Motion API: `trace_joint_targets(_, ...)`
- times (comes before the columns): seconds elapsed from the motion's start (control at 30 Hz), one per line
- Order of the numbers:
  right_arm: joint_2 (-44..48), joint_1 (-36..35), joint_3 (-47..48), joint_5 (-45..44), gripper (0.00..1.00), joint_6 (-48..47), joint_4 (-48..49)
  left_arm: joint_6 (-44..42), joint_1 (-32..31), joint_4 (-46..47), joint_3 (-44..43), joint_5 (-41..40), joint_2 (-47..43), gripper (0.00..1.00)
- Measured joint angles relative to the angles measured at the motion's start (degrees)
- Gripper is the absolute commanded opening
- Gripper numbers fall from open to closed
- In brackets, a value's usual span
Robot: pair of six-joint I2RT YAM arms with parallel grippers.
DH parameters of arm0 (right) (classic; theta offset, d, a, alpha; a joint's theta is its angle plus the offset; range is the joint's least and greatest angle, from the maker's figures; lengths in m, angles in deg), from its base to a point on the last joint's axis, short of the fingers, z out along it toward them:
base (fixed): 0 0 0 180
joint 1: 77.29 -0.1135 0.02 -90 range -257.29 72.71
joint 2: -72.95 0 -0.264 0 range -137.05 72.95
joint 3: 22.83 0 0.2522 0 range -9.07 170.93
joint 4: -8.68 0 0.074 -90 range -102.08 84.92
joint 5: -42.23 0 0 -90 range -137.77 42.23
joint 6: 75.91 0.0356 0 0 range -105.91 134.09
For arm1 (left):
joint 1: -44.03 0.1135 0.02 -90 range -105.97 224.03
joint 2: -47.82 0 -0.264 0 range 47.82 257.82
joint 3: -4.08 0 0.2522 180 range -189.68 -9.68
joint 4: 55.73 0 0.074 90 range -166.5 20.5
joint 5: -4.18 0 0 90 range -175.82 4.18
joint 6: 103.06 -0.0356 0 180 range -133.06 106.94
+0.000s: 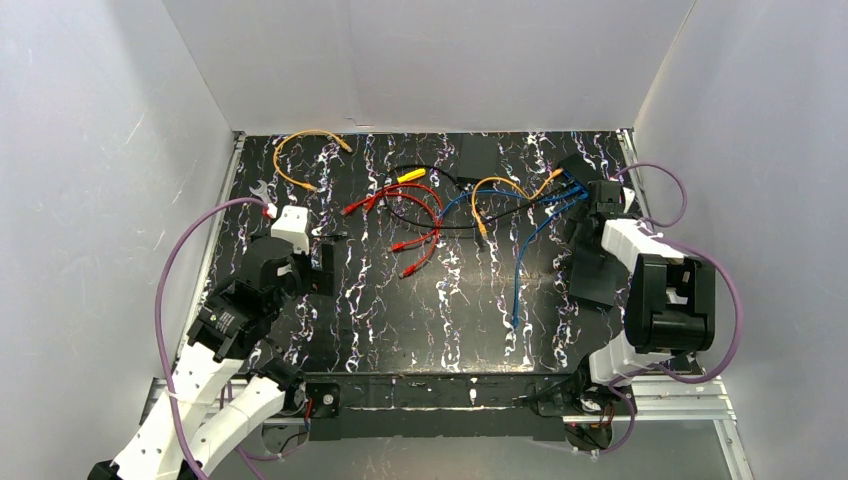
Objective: Insert the plug into the switch port
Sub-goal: Move the switch port to the center of the board.
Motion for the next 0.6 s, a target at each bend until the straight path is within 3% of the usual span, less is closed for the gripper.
trace_joint_targets(0.2,3.1,-2.4,-2.4,7.0,0.96,0.1,2.7,0.0,0.0,0.0,0.3,0.0,-0.1,0.98)
trace_joint_targets(0.6,-3.2,-24.7,2.2,14.3,0.99,2.1,1.2,-0.2,0.7,0.1,0.4,0.2,0.3,0.98)
